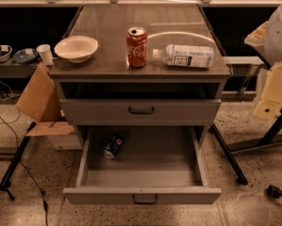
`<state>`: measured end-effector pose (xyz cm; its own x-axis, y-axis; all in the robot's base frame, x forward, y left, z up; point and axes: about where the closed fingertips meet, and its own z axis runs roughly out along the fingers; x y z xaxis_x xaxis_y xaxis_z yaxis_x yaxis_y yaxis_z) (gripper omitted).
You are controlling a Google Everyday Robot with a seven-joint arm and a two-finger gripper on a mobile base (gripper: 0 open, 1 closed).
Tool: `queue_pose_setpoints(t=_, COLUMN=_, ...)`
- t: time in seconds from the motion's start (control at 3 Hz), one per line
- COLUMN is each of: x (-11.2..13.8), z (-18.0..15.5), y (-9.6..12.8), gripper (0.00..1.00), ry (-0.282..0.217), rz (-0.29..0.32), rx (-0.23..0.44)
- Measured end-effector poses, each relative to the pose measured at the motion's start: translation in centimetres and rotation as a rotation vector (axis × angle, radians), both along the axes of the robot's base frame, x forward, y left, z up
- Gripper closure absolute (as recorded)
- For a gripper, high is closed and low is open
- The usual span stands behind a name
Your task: Pick pepsi can from middle drawer and place on counter
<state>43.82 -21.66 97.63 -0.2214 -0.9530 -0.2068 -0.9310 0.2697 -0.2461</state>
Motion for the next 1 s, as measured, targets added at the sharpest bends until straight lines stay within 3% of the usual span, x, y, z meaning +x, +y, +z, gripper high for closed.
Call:
queue_pose_setpoints(t=0.67, x=-0.1, z=0.0, y=0.4, gripper=0.0, ry=-0.019, rz=0.025, rx=0.008)
queue_pose_setpoints(t=1.0, x=-0.5, z=-0.2, y=3.2, gripper=0.0, ry=-0.071, rz=0.161, rx=-0.053)
